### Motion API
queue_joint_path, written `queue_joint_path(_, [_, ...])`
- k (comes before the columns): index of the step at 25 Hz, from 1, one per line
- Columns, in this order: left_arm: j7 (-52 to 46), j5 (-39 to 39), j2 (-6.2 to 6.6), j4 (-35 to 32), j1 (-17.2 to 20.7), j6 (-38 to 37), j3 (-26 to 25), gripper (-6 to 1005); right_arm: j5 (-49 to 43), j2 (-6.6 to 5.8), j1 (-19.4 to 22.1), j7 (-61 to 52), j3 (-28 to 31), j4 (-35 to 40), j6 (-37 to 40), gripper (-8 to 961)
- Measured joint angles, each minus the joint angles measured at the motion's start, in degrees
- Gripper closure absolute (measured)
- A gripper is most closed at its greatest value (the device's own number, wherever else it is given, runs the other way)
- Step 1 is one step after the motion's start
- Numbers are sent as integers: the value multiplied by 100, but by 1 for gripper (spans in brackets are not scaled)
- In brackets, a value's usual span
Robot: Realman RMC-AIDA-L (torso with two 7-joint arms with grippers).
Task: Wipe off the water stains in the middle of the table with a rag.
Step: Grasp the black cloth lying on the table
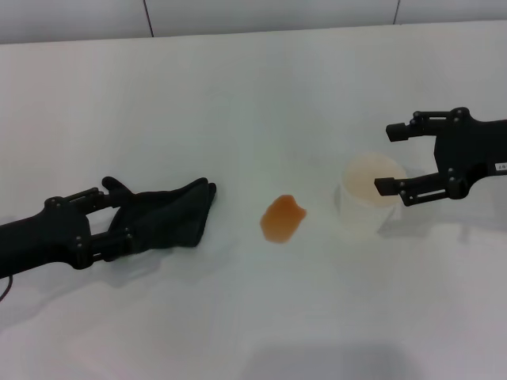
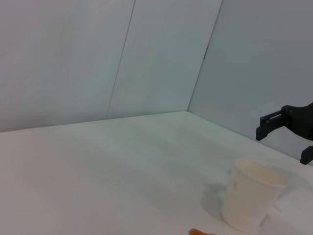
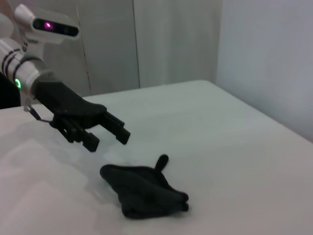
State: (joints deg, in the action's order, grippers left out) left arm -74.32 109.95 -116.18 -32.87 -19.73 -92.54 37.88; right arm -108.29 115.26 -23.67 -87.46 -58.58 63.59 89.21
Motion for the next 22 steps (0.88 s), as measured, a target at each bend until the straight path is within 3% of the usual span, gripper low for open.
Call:
queue_joint_path(8, [-87, 9, -8, -3, 6, -46, 7, 233, 104, 1, 20, 52, -153, 8, 39, 96])
queue_joint_path(13, [-767, 137, 55, -160, -75, -142, 52, 233, 83, -5, 30, 97, -378, 14, 37, 96])
queue_joint_path(22, [-3029, 1276, 111, -1939, -586, -1280, 75, 233, 118, 5, 16, 358, -587, 26, 9, 96])
